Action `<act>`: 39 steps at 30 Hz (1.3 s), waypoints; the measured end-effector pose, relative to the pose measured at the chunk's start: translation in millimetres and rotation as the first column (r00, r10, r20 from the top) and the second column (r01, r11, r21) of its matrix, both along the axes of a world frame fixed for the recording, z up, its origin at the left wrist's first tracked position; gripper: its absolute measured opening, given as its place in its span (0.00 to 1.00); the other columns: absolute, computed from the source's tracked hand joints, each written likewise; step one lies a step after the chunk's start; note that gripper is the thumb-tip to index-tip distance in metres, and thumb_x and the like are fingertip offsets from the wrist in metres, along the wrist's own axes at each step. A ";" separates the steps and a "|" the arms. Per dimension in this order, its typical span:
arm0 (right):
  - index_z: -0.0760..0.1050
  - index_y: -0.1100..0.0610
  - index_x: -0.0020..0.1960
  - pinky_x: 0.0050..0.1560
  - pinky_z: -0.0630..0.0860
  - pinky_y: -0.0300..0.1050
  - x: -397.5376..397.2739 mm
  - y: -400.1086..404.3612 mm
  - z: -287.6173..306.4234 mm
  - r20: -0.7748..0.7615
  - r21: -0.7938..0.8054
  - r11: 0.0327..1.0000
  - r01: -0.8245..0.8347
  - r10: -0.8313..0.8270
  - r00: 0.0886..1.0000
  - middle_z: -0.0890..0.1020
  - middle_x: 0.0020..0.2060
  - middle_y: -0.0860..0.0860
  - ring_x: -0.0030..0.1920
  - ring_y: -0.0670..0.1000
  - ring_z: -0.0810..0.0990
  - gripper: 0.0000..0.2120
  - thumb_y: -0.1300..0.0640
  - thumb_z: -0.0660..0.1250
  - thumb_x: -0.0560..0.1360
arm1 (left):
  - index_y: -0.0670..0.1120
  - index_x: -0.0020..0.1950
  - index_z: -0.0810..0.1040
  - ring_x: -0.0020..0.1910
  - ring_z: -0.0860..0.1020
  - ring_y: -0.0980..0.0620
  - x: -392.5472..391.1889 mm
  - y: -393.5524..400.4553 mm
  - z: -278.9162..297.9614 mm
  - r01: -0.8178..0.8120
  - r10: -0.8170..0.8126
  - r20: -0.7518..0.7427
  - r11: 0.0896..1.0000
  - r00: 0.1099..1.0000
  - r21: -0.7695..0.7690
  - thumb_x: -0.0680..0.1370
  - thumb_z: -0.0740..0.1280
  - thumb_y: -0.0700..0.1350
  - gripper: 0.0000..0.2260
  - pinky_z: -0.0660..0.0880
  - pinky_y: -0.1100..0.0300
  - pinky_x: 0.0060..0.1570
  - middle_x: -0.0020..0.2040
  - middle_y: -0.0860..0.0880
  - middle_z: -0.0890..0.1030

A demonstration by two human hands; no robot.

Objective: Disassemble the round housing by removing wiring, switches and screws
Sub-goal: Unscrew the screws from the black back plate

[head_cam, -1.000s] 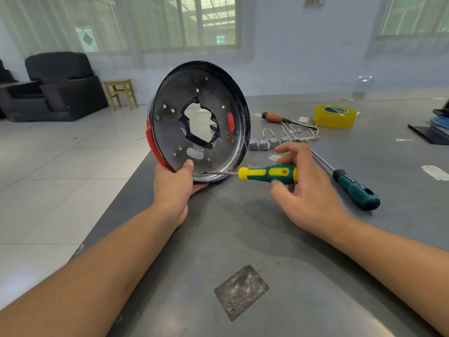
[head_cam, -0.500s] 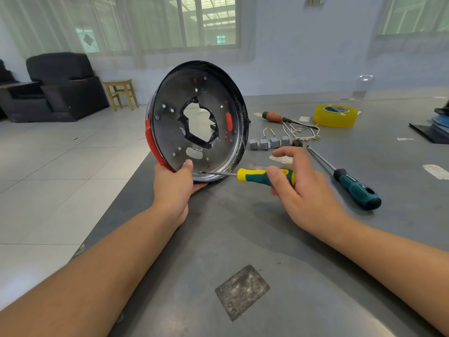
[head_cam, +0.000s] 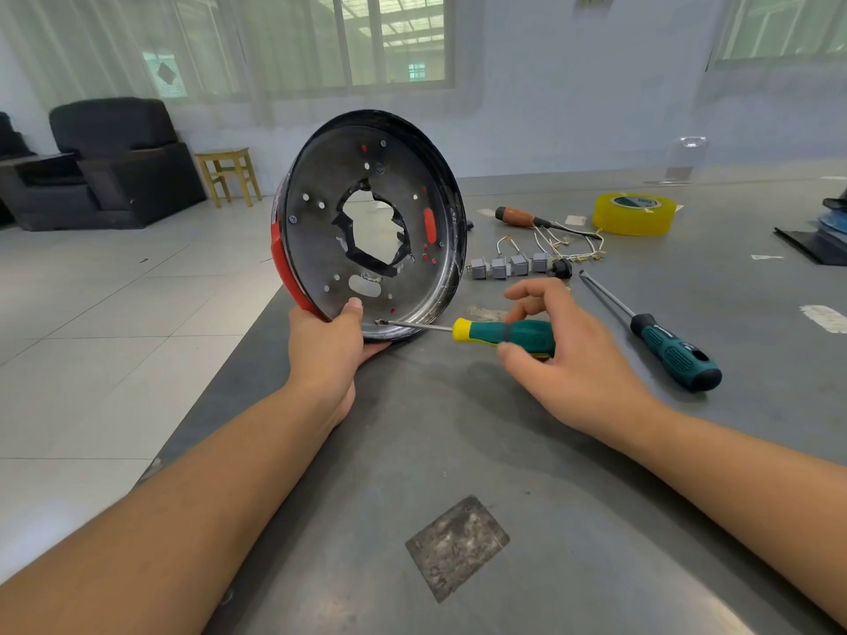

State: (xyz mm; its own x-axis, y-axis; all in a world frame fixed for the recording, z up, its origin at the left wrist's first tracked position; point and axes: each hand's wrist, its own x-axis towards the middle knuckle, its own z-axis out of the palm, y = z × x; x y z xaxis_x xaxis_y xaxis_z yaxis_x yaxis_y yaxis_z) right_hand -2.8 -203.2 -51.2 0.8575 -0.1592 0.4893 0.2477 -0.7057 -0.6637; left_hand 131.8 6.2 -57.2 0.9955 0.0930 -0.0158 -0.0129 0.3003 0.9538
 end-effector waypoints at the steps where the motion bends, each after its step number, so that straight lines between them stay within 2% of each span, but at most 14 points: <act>1: 0.68 0.40 0.61 0.41 0.71 0.30 1.2 -0.7 -0.7 -0.020 0.025 1.000 0.011 -0.011 1.000 0.79 0.49 0.39 0.46 0.39 0.78 0.14 0.47 0.67 0.79 | 0.44 0.70 0.72 0.60 0.83 0.41 0.1 0.0 0.0 0.001 -0.001 0.000 1.000 1.000 -0.001 0.84 0.67 0.37 0.15 0.85 0.40 0.50 0.65 0.45 0.81; 3: 0.71 0.41 0.59 0.39 0.70 0.34 2.8 -2.1 -3.2 -0.031 0.014 0.999 0.036 -0.035 0.999 0.82 0.46 0.39 0.41 0.40 0.79 0.10 0.41 0.62 0.80 | 0.44 0.69 0.72 0.60 0.83 0.41 0.0 0.3 -0.1 0.003 -0.003 -0.004 1.000 1.000 0.002 0.84 0.67 0.37 0.15 0.85 0.41 0.50 0.65 0.45 0.81; 4: 0.72 0.41 0.59 0.39 0.69 0.32 2.9 -2.5 -3.7 -0.022 -0.005 0.999 0.042 -0.042 0.999 0.82 0.46 0.38 0.42 0.39 0.78 0.08 0.43 0.63 0.81 | 0.44 0.69 0.72 0.60 0.83 0.41 -0.2 0.5 0.1 0.003 -0.003 -0.006 1.000 1.000 0.004 0.84 0.67 0.37 0.15 0.85 0.41 0.50 0.65 0.45 0.81; 5: 0.73 0.42 0.59 0.41 0.69 0.29 2.8 -2.7 -2.9 -0.010 -0.020 0.999 0.039 -0.039 0.999 0.81 0.48 0.38 0.46 0.36 0.77 0.08 0.46 0.66 0.80 | 0.45 0.69 0.72 0.60 0.83 0.41 -0.2 0.7 0.3 0.004 -0.004 -0.007 1.000 1.000 0.004 0.84 0.67 0.37 0.15 0.85 0.41 0.50 0.65 0.45 0.81; 8: 0.75 0.46 0.58 0.48 0.66 0.22 2.5 -5.4 -1.1 -0.007 -0.079 0.997 0.009 -0.010 1.000 0.79 0.53 0.41 0.53 0.32 0.73 0.16 0.62 0.72 0.75 | 0.45 0.69 0.72 0.60 0.83 0.42 -0.6 0.6 0.3 0.004 -0.004 -0.005 1.000 1.000 -0.005 0.84 0.67 0.37 0.15 0.85 0.41 0.49 0.65 0.46 0.81; 11: 0.78 0.50 0.56 0.49 0.65 0.23 3.1 -5.4 0.5 0.025 -0.122 0.992 0.014 -0.011 1.000 0.77 0.52 0.40 0.53 0.34 0.73 0.17 0.67 0.71 0.71 | 0.46 0.69 0.72 0.60 0.83 0.42 -1.4 0.2 0.9 0.008 -0.008 0.002 1.000 1.000 0.002 0.84 0.67 0.37 0.14 0.85 0.41 0.49 0.65 0.46 0.81; 18: 0.79 0.49 0.54 0.48 0.67 0.23 1.2 -5.2 0.9 0.052 -0.077 0.997 0.020 -0.016 0.999 0.78 0.51 0.39 0.53 0.36 0.74 0.17 0.66 0.72 0.70 | 0.46 0.68 0.72 0.58 0.84 0.43 -3.2 0.0 2.5 0.005 -0.004 0.016 1.000 1.000 -0.031 0.84 0.66 0.36 0.14 0.85 0.40 0.49 0.64 0.47 0.81; 30: 0.78 0.44 0.52 0.46 0.67 0.22 -5.9 -13.4 2.9 -0.009 0.008 0.998 0.056 -0.056 0.998 0.80 0.52 0.39 0.53 0.35 0.75 0.18 0.63 0.73 0.70 | 0.45 0.69 0.72 0.58 0.84 0.43 -1.8 2.0 2.3 0.000 0.001 0.011 0.998 1.000 -0.058 0.84 0.67 0.36 0.14 0.85 0.40 0.50 0.65 0.46 0.81; 36: 0.80 0.43 0.49 0.38 0.69 0.25 -11.8 -22.3 7.9 -0.104 0.050 0.996 0.070 -0.064 0.992 0.79 0.44 0.31 0.42 0.36 0.76 0.15 0.62 0.73 0.70 | 0.44 0.69 0.71 0.58 0.84 0.43 -2.7 2.4 2.4 -0.005 0.006 0.015 0.998 1.000 -0.063 0.84 0.66 0.36 0.14 0.85 0.40 0.49 0.65 0.45 0.81; 39: 0.81 0.43 0.48 0.36 0.70 0.27 -12.4 -25.1 8.2 -0.141 0.047 0.998 0.049 -0.042 0.989 0.79 0.43 0.32 0.39 0.38 0.76 0.14 0.61 0.72 0.70 | 0.45 0.69 0.72 0.59 0.84 0.43 -2.6 3.1 2.7 -0.008 0.009 0.009 0.998 1.000 -0.068 0.84 0.66 0.36 0.14 0.85 0.40 0.49 0.65 0.46 0.81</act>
State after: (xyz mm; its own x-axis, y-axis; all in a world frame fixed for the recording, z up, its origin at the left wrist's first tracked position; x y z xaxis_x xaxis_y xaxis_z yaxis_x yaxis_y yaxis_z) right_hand -15.2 -228.4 -43.0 0.9080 -0.2214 0.3558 0.1183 -0.6790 -0.7245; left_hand 129.2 9.3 -54.5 0.9949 0.1002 -0.0133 -0.0242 0.3638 0.9312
